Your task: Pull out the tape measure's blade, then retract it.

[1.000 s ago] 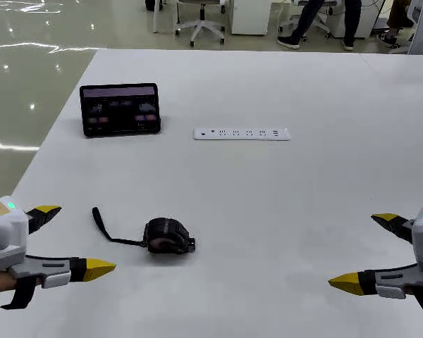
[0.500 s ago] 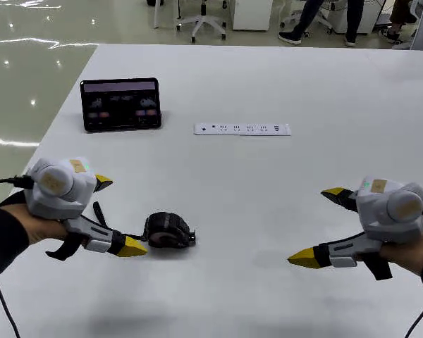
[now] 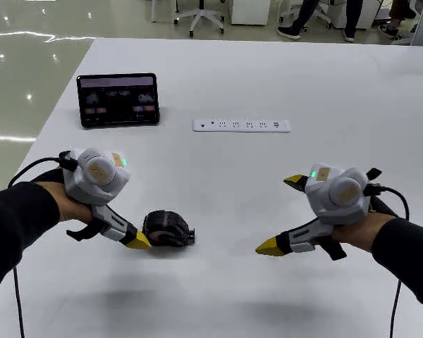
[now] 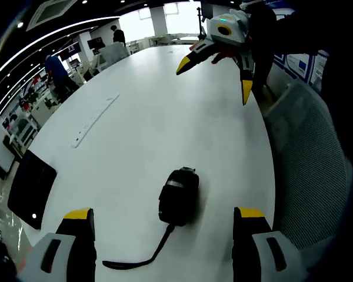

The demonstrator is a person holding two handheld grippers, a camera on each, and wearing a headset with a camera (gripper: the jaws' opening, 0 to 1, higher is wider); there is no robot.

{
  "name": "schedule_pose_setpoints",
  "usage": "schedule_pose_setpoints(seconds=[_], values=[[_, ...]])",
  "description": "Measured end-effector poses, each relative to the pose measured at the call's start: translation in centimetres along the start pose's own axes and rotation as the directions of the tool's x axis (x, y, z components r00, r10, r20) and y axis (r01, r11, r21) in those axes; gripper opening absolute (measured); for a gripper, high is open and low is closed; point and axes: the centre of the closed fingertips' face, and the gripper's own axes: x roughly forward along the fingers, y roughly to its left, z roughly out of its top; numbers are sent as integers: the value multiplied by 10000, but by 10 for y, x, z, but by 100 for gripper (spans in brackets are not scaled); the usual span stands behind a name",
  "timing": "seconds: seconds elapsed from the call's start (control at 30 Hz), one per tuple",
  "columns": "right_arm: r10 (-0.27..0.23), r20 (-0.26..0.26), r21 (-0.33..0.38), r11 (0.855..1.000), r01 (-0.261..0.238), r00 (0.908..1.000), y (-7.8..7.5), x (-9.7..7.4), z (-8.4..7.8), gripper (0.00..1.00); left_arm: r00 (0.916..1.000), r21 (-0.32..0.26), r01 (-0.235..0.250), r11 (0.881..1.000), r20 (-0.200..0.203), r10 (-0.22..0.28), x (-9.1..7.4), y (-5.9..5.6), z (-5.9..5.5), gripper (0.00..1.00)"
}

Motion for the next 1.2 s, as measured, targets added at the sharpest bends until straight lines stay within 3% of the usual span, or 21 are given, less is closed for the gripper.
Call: schedule_pose_setpoints(seconds=[0.13,0.23,0.33,0.4,0.5,0.57,0.7,0.83,1.03,1.2], values=[[414,-115,-545,9976,-419,9991,6,19,12,90,9990,236,370,9990,-252,-364,8,-1,0,87],[793,-257,-881,9928,-813,9965,13,36,19,86,9984,225,549,9982,-168,-546,16,0,4,87],[1197,-274,-1087,9866,-1220,9924,21,50,25,82,9983,344,482,9982,-341,-471,24,2,3,88],[1494,-360,-1214,9808,-1527,9881,26,60,26,77,9950,423,962,9945,-312,-949,29,-5,4,83],[1813,-380,-1357,9734,-1849,9827,31,72,28,72,9920,839,1182,9894,-554,-1138,37,-7,0,78],[1830,-472,-1425,9718,-1880,9820,30,82,26,72,9870,1149,1531,9815,-668,-1462,41,-14,-2,75],[1935,-547,-1500,9683,-1997,9796,31,95,26,65,9840,1416,1666,9758,-870,-1554,53,-16,-6,62],[2167,-682,-1666,9599,-2253,9738,40,110,25,57,9793,1305,1845,9741,-1081,-1710,61,-16,-9,56],[2485,-1058,-1632,9508,-2633,9628,49,128,19,30,9759,1166,1960,9736,-1207,-1820,64,-17,-12,38],[2522,-1380,-1775,9451,-2744,9578,49,136,12,26,9773,1384,1902,9720,-1206,-1740,65,-17,-12,33]])
